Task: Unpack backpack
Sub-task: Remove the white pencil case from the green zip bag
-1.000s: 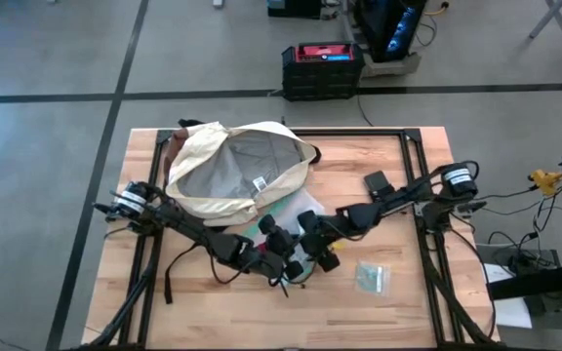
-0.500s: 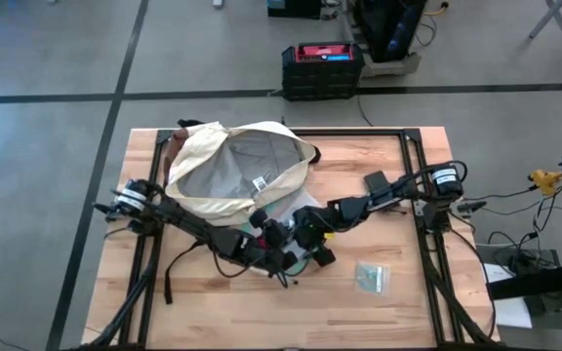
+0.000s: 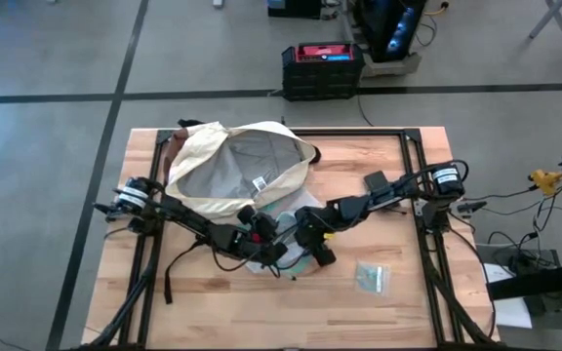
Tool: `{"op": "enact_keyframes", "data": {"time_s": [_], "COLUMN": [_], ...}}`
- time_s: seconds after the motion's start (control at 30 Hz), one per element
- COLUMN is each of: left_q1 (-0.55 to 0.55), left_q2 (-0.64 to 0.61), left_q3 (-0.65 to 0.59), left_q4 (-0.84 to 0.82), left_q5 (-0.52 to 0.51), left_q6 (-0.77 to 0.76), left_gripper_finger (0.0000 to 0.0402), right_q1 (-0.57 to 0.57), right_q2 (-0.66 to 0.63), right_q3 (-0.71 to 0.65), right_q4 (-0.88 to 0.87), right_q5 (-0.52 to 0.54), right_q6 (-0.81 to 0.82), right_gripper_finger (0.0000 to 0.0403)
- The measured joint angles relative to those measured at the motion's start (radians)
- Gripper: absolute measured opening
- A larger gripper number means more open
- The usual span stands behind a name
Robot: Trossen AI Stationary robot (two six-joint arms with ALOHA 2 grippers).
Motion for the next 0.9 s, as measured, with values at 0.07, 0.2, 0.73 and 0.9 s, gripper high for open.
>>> {"op": "enact_keyframes", "data": {"time_s": [0.07,0.2,0.73,0.9], "left_q1": [0.0,0.0,0.0,-0.001], "left_q2": [0.0,0.0,0.002,0.002], "left_q3": [-0.02,-0.051,0.021,0.082], "left_q4": [0.034,0.07,0.175,0.178], "left_q5": [0.009,0.015,0.022,0.023], "left_q6": [-0.004,-0.005,0.119,0.185], "left_gripper_finger": [0.0,0.0,0.0,0.0], "right_q1": [0.02,0.074,0.53,0.709], "right_q2": [-0.04,-0.144,-0.407,-0.407], "right_q3": [0.0,0.001,-0.281,-0.326], "right_q4": [-0.051,-0.13,-0.303,-0.304], "right_q5": [0.03,0.081,0.321,0.469], "right_q6": [0.012,0.057,0.734,0.957], "right_gripper_finger": [0.0211,0.0211,0.0211,0.0211]}}
